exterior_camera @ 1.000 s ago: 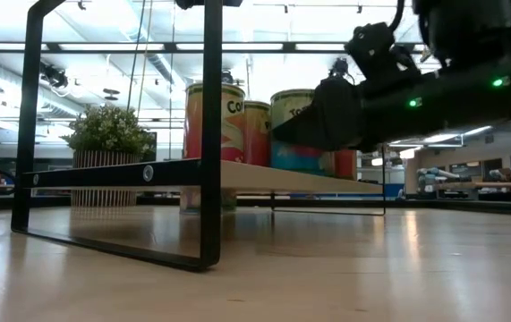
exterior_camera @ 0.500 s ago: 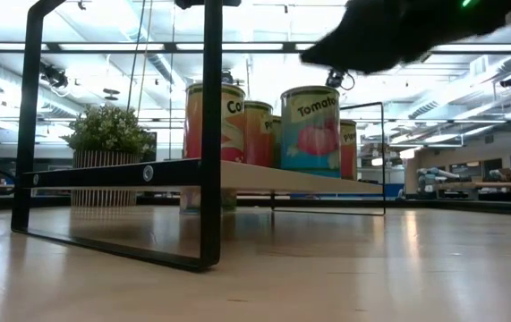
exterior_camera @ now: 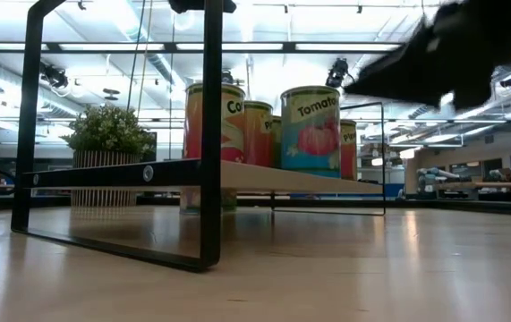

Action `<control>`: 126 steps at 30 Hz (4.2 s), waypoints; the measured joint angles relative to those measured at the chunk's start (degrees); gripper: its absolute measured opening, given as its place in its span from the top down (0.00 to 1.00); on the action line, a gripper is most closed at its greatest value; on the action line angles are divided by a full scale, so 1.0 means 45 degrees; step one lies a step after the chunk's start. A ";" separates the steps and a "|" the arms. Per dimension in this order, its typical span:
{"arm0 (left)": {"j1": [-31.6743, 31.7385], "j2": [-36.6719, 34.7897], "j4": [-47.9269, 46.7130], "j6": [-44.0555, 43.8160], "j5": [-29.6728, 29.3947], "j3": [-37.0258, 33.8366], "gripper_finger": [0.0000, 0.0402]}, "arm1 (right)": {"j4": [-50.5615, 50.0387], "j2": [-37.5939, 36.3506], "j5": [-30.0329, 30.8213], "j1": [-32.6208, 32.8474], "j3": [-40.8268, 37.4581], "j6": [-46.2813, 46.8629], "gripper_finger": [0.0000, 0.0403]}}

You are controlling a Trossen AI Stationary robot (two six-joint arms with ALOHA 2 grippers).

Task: Pick and place cans onto a shelf
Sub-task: Put the canned tomatoes on the shelf, then put the canned peaches on the shelf

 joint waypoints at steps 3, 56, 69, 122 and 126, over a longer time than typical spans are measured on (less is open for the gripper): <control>0.0000 0.0000 -0.0205 -0.0078 -0.0007 0.0000 0.02 | -0.0826 0.0004 -0.0682 -0.0420 -0.0302 0.1540 0.04; 0.4898 0.0010 -0.2715 0.0763 0.1731 -0.4026 0.02 | -0.4939 -0.3965 -0.5161 -0.0468 -0.0433 0.3092 0.11; 0.6304 0.0044 0.2380 0.1896 0.3352 -0.6536 0.02 | -0.4531 -0.3960 -0.4990 -0.0677 -0.0433 0.2841 0.11; 0.6324 -0.0216 0.3651 0.2358 0.2655 -0.6428 0.21 | -0.4082 -0.3945 -0.4985 -0.0687 -0.0420 0.2628 0.11; 0.6281 -0.1109 0.1927 0.2143 0.2570 -0.5579 0.21 | -0.3575 -0.3960 -0.4929 -0.0656 -0.0418 0.2243 0.11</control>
